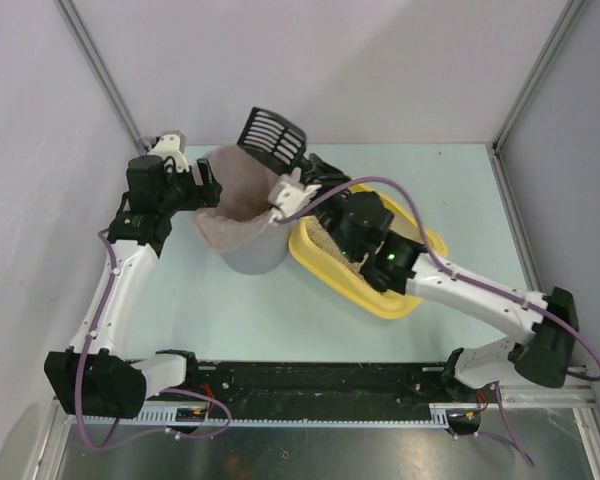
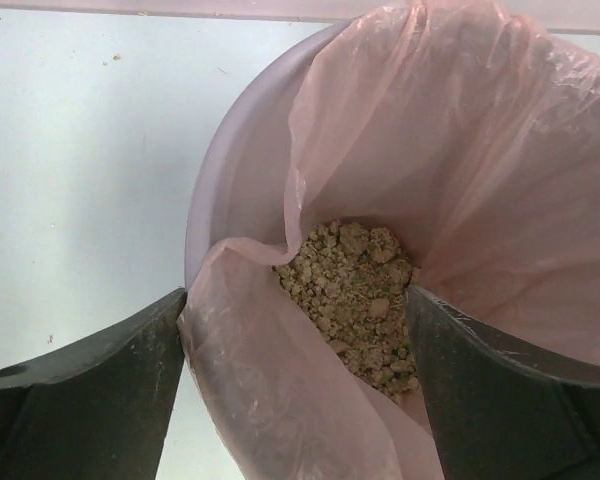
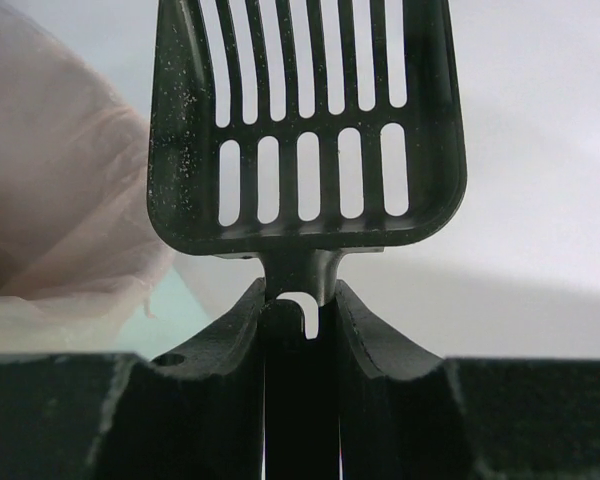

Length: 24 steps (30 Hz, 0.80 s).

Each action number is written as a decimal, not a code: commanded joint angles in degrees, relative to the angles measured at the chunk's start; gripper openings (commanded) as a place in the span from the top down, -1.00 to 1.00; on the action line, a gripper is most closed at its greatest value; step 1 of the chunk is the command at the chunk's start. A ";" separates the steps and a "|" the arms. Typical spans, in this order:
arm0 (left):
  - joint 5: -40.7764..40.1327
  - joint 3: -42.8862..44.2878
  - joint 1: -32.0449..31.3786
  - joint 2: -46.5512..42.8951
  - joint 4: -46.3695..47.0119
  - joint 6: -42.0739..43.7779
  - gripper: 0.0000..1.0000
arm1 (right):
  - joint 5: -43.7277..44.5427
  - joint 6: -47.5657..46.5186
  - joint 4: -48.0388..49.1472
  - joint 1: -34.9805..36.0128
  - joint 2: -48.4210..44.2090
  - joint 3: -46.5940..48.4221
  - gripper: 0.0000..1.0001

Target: Clean the litter box

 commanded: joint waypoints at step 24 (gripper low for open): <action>-3.19 0.75 -0.38 -4.05 5.21 9.38 -0.99 | 0.50 64.83 -69.53 -18.44 -20.89 0.73 1.00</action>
